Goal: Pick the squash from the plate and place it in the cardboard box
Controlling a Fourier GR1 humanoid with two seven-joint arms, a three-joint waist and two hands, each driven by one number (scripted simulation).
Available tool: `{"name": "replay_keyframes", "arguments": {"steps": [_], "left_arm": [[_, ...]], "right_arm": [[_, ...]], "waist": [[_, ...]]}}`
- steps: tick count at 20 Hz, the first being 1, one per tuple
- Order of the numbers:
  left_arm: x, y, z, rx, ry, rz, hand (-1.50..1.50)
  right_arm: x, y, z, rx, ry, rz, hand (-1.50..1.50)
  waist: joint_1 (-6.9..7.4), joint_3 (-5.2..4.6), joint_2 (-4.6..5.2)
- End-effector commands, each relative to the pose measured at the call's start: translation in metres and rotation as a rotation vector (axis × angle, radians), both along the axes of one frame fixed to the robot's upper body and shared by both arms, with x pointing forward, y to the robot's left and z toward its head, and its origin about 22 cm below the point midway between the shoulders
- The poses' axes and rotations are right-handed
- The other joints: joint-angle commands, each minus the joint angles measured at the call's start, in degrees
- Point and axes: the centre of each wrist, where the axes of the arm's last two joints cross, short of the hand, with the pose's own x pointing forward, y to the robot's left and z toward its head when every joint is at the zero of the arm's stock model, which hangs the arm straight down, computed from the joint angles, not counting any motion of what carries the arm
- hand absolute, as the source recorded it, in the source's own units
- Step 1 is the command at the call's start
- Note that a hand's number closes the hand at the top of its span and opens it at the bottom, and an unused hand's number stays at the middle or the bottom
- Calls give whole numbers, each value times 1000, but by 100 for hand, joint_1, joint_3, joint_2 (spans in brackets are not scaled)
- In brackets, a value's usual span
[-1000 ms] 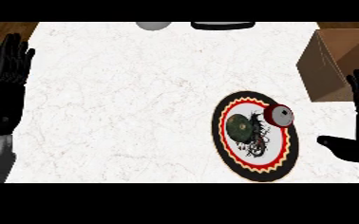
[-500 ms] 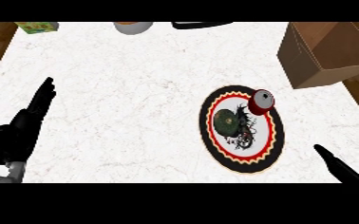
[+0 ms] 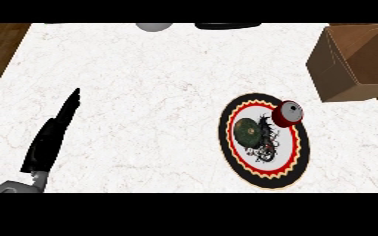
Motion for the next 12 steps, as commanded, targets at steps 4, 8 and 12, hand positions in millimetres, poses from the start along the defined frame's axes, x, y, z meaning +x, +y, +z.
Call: {"name": "replay_keyframes", "arguments": {"steps": [4, 8, 12], "left_arm": [[18, 1, 8, 12, 4, -44, 0], [19, -14, 4, 15, 7, -70, 0], [28, -18, 0, 17, -4, -65, 0]], "right_arm": [[-44, 65, 15, -148, 100, -33, -150], [-58, 102, 24, -143, 195, -99, -150], [-51, 114, 25, -138, 242, -175, -150]], "waist": [[283, -22, 32], [375, -23, 54], [456, -26, 89]]}}
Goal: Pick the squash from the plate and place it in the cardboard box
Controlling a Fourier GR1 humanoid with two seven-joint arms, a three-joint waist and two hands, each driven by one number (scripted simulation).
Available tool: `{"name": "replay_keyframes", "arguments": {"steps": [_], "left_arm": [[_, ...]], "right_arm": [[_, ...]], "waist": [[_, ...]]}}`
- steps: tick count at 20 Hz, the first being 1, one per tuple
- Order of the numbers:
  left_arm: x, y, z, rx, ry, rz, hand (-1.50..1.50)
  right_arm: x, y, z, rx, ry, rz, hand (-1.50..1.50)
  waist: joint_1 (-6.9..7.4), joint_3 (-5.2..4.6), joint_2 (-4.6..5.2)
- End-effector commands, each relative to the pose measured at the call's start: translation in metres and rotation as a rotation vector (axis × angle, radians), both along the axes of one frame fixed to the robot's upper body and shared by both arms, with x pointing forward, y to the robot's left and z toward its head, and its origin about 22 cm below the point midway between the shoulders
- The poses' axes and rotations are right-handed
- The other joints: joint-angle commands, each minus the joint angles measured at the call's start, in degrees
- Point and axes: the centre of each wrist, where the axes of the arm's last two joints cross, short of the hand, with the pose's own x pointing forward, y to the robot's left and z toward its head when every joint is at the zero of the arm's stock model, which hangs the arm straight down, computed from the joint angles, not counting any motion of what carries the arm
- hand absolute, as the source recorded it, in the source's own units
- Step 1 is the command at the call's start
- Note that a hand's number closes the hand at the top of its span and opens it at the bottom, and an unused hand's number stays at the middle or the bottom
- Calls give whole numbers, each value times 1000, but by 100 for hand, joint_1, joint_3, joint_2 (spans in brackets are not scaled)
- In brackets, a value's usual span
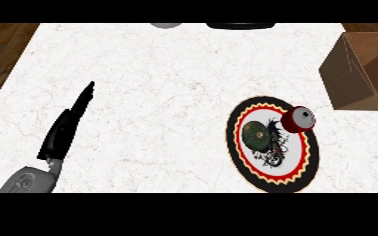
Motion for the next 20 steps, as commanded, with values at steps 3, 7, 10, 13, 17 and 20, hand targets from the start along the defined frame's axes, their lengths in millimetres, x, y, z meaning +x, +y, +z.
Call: {"name": "replay_keyframes", "arguments": {"steps": [3, 7, 10, 13, 17, 20], "left_arm": [[13, -15, 12, 4, -17, -25, 0], [7, -13, -3, 7, -9, -29, 0], [12, -28, -5, 1, -3, -35, 0], [24, -12, 3, -9, 2, -22, 0], [-2, -16, 3, -8, 21, -22, 0], [8, -13, 0, -10, 7, -13, 0]], "right_arm": [[-4, 19, 8, -54, 56, -151, -150], [14, 23, 8, -35, 89, -131, -150], [25, 13, 17, -23, 165, -137, -150], [52, 13, 19, -6, 199, -112, -150], [87, 21, 8, -17, 239, -91, -150], [100, 25, 21, -66, 237, -130, -150]], "waist": [[126, -4, 46], [193, -9, 74], [130, -4, 41], [123, -6, 50], [116, 11, -34], [56, 8, -37]]}}
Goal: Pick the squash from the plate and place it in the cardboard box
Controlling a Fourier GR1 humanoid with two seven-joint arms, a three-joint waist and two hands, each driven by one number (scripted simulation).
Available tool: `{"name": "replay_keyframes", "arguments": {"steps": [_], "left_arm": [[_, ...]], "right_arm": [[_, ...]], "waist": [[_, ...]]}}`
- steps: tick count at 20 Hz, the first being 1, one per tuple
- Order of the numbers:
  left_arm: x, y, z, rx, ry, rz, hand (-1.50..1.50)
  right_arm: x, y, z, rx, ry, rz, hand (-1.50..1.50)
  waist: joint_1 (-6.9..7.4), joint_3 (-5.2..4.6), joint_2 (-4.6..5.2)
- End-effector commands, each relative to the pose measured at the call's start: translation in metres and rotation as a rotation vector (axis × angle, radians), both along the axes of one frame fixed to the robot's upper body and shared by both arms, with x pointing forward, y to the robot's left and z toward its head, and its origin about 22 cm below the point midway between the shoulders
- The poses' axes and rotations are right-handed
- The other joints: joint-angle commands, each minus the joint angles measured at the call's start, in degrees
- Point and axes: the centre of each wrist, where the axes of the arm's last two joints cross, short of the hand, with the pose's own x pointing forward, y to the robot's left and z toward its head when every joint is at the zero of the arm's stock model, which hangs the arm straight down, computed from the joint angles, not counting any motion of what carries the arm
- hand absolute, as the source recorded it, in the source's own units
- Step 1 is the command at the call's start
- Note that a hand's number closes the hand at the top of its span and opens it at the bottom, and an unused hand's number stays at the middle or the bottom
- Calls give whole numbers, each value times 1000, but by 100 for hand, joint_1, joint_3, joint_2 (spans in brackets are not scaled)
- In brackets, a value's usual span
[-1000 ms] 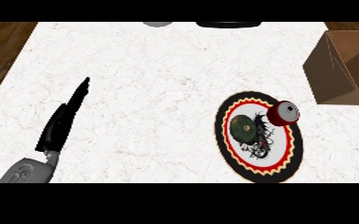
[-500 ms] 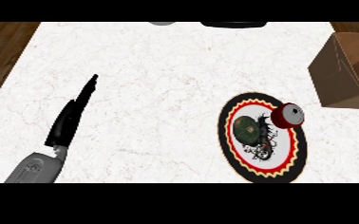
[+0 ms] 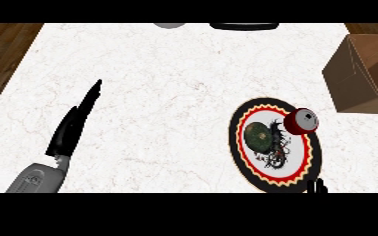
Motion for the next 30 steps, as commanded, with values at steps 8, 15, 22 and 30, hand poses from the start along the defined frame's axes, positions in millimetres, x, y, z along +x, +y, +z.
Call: {"name": "replay_keyframes", "arguments": {"steps": [8, 15, 22, 30], "left_arm": [[8, 1, 4, -4, -9, -3, 0], [15, -21, 5, -1, 1, 7, 0], [29, -12, -7, 9, 5, 12, 0], [-5, 2, -6, 10, 1, 24, 0]], "right_arm": [[60, 15, 8, -107, -4, -36, -150], [84, 27, 1, -91, 46, -12, -150], [112, 23, 4, -90, 56, -24, -150], [122, 24, -16, -69, 83, 12, -150]], "waist": [[-46, 7, -35], [-52, 8, -33], [-72, 6, -26], [-23, 9, -35]]}}
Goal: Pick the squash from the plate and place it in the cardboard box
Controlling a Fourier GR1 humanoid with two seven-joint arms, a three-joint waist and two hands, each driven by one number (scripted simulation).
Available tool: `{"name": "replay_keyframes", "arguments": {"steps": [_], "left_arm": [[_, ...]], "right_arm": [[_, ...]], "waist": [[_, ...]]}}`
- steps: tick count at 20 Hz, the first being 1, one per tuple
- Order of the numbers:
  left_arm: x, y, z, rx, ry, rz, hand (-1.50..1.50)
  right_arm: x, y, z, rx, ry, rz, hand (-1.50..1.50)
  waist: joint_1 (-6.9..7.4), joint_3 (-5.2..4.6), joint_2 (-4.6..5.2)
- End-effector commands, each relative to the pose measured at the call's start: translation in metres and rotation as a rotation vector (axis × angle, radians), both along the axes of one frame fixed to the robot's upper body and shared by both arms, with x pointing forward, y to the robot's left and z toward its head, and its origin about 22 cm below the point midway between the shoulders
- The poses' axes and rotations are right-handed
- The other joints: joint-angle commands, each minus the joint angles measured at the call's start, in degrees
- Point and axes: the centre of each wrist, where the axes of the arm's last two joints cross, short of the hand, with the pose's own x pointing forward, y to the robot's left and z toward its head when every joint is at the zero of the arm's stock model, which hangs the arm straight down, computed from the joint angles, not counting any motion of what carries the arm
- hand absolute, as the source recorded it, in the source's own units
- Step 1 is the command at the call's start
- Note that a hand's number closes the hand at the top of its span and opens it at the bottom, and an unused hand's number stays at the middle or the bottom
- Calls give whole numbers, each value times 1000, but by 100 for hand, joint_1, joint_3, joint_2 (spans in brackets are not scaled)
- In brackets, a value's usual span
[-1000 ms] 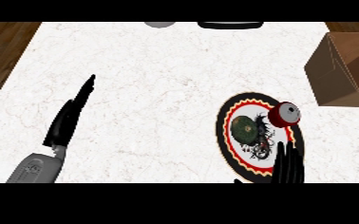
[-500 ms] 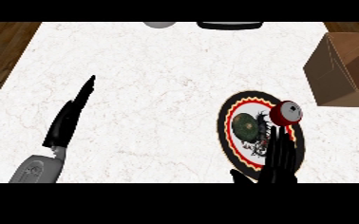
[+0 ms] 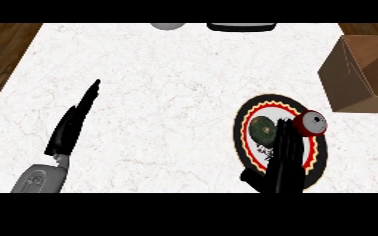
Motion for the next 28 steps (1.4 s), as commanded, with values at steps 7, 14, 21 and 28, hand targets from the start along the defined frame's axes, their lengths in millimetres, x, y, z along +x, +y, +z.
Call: {"name": "replay_keyframes", "arguments": {"steps": [7, 14, 21, 28], "left_arm": [[19, 17, -2, -7, -5, 5, 0], [15, 5, 3, 4, 2, 5, 0], [-11, 1, 3, 5, 9, -12, 0], [-6, -3, -3, 0, -5, -25, 0]], "right_arm": [[31, 9, -20, 46, 19, 11, -150], [31, -9, -39, 54, 37, 37, -150], [31, -5, -39, -154, -56, 22, 150], [51, 0, -21, -199, -160, -35, 150]], "waist": [[14, 59, 52], [23, 61, 47], [47, 59, 29], [32, 59, 35]]}}
